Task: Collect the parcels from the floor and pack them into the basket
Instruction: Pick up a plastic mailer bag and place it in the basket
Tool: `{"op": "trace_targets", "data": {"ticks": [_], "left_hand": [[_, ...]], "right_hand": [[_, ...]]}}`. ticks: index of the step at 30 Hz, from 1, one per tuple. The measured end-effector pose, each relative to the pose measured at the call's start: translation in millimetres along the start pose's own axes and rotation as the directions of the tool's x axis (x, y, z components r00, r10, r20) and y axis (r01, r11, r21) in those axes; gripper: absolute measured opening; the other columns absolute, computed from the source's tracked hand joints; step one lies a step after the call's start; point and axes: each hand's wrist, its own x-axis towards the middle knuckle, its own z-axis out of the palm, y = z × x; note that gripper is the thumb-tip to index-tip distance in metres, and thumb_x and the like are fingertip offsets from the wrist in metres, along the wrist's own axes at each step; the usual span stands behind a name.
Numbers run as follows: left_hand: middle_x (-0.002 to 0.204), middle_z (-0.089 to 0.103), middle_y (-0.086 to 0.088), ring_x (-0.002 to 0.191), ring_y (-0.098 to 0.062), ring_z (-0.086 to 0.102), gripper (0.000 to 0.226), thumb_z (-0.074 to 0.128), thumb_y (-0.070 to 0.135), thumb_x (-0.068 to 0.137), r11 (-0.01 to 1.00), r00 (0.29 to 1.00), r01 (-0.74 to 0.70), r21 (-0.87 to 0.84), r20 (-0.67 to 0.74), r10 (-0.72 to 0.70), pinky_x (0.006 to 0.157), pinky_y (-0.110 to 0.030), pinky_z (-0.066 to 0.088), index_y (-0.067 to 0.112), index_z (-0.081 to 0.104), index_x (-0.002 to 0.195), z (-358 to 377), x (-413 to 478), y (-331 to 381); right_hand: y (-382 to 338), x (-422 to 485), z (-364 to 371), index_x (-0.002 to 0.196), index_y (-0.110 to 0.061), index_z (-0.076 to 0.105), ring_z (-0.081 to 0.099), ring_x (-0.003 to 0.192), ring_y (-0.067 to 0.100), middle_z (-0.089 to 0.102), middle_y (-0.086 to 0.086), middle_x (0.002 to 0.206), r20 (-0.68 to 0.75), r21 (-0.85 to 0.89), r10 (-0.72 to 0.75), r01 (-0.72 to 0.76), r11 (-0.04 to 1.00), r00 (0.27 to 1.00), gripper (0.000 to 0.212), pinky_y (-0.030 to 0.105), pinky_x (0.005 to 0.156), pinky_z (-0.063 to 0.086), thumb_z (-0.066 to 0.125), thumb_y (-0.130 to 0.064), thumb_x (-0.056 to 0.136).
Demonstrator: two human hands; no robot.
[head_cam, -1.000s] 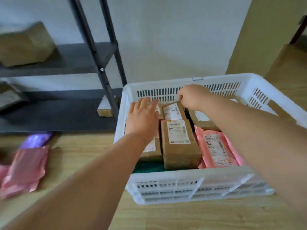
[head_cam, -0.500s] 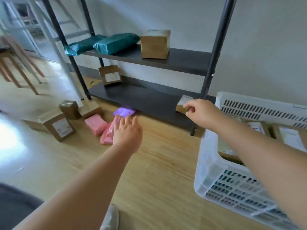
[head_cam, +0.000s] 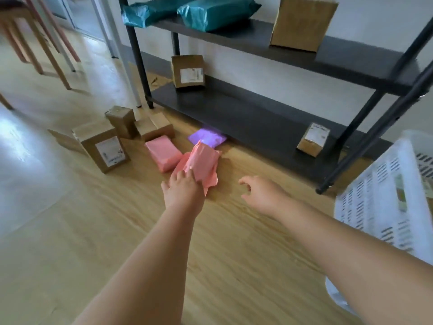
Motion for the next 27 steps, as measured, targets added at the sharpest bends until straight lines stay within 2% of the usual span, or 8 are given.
{"op": "trace_targets", "data": {"ticks": [4, 8, 11, 16, 19, 24, 27], "left_hand": [[0.143, 0.045, -0.006, 0.132, -0.027, 0.038, 0.043, 0.031, 0.030, 0.100, 0.995, 0.993, 0.097, -0.033, 0.066, -0.095, 0.108, -0.047, 0.027, 0.018, 0.041, 0.140, 31, 31, -16], [0.144, 0.043, -0.004, 0.130, -0.028, 0.040, 0.048, 0.034, 0.023, 0.097, 0.993, 0.990, 0.096, -0.070, 0.105, -0.089, 0.107, -0.046, 0.029, 0.021, 0.035, 0.145, 59, 61, -18], [0.144, 0.043, -0.003, 0.131, -0.028, 0.038, 0.051, 0.038, 0.017, 0.093, 0.990, 0.990, 0.102, -0.093, 0.104, -0.092, 0.105, -0.045, 0.030, 0.021, 0.037, 0.144, 70, 80, -20], [0.143, 0.043, -0.009, 0.131, -0.031, 0.040, 0.054, 0.040, 0.010, 0.088, 0.949, 0.978, 0.182, -0.259, 0.150, -0.147, 0.102, -0.045, 0.040, 0.016, 0.039, 0.141, 86, 111, -30], [0.143, 0.043, -0.009, 0.129, -0.032, 0.042, 0.057, 0.039, 0.006, 0.085, 0.939, 0.975, 0.189, -0.289, 0.166, -0.145, 0.102, -0.046, 0.041, 0.017, 0.039, 0.142, 100, 131, -39], [0.136, 0.049, -0.013, 0.125, -0.036, 0.045, 0.065, 0.039, 0.007, 0.083, 0.931, 0.971, 0.204, -0.304, 0.181, -0.154, 0.103, -0.043, 0.042, 0.026, 0.037, 0.145, 116, 147, -41], [0.129, 0.058, -0.012, 0.124, -0.033, 0.048, 0.064, 0.045, 0.009, 0.084, 0.937, 0.982, 0.162, -0.308, 0.145, -0.122, 0.099, -0.033, 0.044, 0.028, 0.040, 0.145, 127, 145, -43]], "right_hand": [[-9, 46, 36, 0.146, -0.025, 0.038, 0.052, 0.123, 0.027, 0.049, 0.007, 0.140, 0.048, 0.032, 0.032, -0.033, 0.999, 0.998, 0.056, 0.033, 0.095, 0.046, 0.053, -0.023, 0.092], [-11, 84, 68, 0.145, -0.026, 0.039, 0.050, 0.125, 0.029, 0.043, 0.008, 0.144, 0.098, 0.047, 0.049, -0.054, 0.997, 0.994, 0.054, 0.036, 0.095, 0.046, 0.052, -0.020, 0.092], [-8, 110, 82, 0.144, -0.027, 0.040, 0.051, 0.122, 0.030, 0.045, 0.008, 0.141, 0.110, 0.056, 0.059, -0.065, 0.996, 0.992, 0.054, 0.037, 0.095, 0.047, 0.050, -0.018, 0.091], [-9, 152, 104, 0.141, -0.028, 0.046, 0.055, 0.119, 0.028, 0.053, 0.005, 0.138, 0.094, 0.198, 0.120, -0.136, 0.971, 0.988, 0.053, 0.034, 0.094, 0.048, 0.051, -0.016, 0.090], [-13, 175, 120, 0.143, -0.028, 0.043, 0.055, 0.119, 0.029, 0.051, 0.005, 0.141, 0.108, 0.235, 0.127, -0.150, 0.960, 0.986, 0.055, 0.035, 0.096, 0.047, 0.049, -0.016, 0.090], [-10, 200, 141, 0.141, -0.031, 0.047, 0.052, 0.122, 0.030, 0.053, 0.006, 0.138, 0.127, 0.236, 0.168, -0.194, 0.952, 0.978, 0.053, 0.034, 0.098, 0.046, 0.044, -0.019, 0.089], [-8, 198, 148, 0.144, -0.028, 0.044, 0.050, 0.127, 0.028, 0.049, 0.004, 0.144, 0.178, 0.231, 0.174, -0.213, 0.949, 0.969, 0.055, 0.033, 0.104, 0.042, 0.048, -0.017, 0.090]]}}
